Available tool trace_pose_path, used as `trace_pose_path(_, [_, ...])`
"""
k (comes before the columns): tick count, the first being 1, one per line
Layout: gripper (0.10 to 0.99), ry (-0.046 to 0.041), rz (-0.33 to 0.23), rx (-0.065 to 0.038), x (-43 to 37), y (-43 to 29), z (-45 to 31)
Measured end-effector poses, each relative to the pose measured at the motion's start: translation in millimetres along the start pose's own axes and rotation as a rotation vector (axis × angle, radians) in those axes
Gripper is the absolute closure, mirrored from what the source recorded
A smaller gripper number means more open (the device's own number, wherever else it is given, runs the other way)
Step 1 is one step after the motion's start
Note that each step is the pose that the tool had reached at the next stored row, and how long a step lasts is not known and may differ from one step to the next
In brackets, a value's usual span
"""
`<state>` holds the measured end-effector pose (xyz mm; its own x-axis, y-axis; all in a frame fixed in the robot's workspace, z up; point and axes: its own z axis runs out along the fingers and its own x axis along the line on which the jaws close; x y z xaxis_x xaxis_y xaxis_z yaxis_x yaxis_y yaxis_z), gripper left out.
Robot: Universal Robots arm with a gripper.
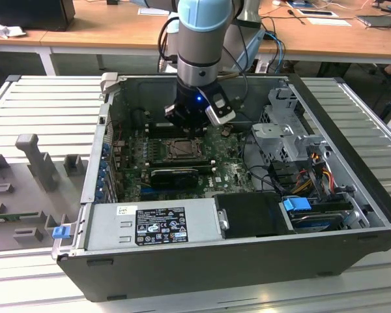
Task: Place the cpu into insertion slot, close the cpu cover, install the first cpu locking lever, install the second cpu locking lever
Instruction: 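Install the second cpu locking lever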
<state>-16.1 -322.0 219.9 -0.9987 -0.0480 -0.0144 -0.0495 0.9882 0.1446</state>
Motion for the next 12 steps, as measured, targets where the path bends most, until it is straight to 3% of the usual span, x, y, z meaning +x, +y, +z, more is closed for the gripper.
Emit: trace_pose_path(12, [0.98,0.0,0.0,0.0,0.2,-4.5,-0.7])
